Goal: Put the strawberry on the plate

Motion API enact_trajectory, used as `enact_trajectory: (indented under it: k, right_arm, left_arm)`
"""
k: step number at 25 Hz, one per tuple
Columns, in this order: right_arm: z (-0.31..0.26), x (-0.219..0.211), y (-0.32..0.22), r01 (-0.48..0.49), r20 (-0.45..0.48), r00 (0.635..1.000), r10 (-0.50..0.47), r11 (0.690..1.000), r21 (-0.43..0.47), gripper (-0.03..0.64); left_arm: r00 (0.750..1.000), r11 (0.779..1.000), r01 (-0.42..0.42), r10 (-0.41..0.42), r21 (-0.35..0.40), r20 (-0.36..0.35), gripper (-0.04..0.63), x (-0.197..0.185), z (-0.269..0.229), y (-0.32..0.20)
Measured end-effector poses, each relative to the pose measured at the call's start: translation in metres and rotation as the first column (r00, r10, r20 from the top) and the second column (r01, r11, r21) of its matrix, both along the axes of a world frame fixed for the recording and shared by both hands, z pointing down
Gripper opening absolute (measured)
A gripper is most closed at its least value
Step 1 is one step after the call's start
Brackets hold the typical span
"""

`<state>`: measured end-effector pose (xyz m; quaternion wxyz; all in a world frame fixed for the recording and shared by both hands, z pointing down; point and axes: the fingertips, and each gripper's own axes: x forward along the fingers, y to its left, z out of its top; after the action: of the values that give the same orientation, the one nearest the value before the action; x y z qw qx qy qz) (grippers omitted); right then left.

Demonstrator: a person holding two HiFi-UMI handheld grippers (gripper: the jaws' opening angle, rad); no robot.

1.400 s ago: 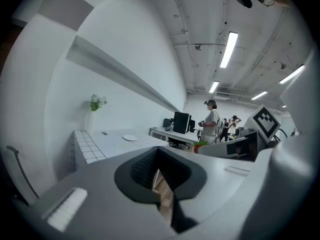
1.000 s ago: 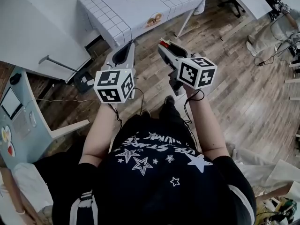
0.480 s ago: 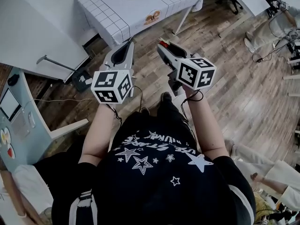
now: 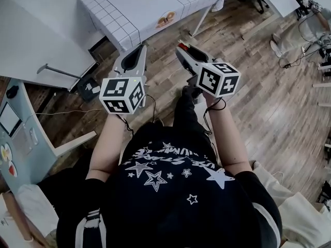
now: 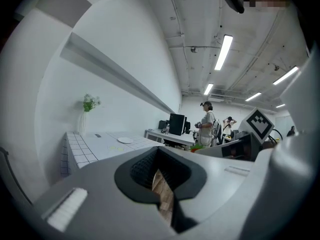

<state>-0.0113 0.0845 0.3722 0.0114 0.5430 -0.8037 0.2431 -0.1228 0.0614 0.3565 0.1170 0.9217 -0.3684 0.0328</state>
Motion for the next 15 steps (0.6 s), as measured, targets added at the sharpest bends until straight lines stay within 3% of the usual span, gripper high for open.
enact_trajectory:
  k: [15]
  right_arm:
    - [0.005,0.074,-0.129,0.144,0.044,0.989,-0.144,0.989,-0.017,0.144]
  left_arm:
    - [0.986,0.986,0.163,-0.162,-0.029,0.038,0.006,0.062,0.004,-0.109]
